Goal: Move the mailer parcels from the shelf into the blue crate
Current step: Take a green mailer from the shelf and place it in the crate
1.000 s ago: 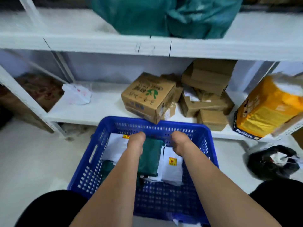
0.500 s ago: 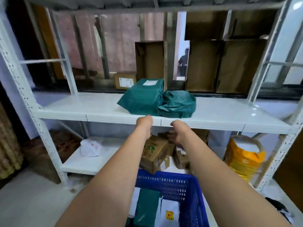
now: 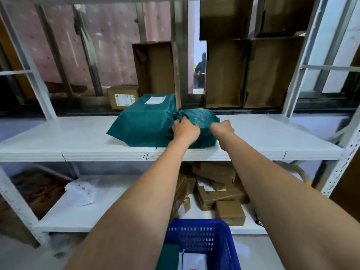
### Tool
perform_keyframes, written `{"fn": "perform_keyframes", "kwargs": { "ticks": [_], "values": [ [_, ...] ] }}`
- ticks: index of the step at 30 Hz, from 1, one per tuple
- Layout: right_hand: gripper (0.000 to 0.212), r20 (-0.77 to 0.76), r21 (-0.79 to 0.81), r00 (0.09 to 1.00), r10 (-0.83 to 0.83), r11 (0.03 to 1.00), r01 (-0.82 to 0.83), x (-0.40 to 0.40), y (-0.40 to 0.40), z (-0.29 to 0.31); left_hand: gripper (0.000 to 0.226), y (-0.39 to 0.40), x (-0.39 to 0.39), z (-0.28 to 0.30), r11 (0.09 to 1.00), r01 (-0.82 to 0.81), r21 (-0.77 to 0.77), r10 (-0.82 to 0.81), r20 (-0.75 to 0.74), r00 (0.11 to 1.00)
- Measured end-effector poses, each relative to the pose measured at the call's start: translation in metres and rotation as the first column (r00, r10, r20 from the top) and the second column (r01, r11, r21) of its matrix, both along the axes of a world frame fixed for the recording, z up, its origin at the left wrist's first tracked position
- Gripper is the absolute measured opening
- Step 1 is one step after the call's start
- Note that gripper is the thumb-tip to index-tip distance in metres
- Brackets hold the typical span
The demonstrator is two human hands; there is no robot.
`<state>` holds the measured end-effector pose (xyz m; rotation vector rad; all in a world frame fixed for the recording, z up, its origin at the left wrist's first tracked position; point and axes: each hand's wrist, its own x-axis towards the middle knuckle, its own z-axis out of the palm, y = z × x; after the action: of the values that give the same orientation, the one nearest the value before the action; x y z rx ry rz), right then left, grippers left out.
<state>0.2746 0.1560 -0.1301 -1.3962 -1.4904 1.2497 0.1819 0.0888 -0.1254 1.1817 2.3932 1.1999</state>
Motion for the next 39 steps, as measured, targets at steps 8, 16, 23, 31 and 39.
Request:
{"fn": "perform_keyframes", "kwargs": {
  "ticks": [8,16,23,31,39],
  "values": [
    [0.044,-0.254,-0.094,0.965,0.056,0.992,-0.083,-0.025,0.041,-0.029,0.067,0.039,-0.01,-0.027,0.999,-0.051,-0.012,0.052,0.148,0.988],
    [0.052,-0.448,-0.133,0.882,-0.144,0.987,0.094,0.024,-0.015,-0.051,0.05,-0.009,0.025,-0.039,0.984,-0.069,0.167,0.015,0.303,0.953],
    [0.054,-0.533,-0.295,0.839,0.106,0.906,-0.302,0.092,-0.091,-0.092,0.058,-0.074,0.047,-0.081,0.99,-0.026,0.14,-0.036,0.423,0.906],
    [0.048,-0.49,-0.317,0.802,0.341,0.787,-0.529,0.112,-0.141,-0.142,0.087,-0.117,0.024,-0.166,0.986,-0.117,0.117,0.014,0.646,0.763],
    [0.075,-0.451,-0.289,0.751,0.483,0.717,-0.635,0.096,-0.159,-0.187,0.111,-0.184,0.021,-0.171,0.965,-0.131,0.229,-0.09,0.752,0.653]
  ]
}}
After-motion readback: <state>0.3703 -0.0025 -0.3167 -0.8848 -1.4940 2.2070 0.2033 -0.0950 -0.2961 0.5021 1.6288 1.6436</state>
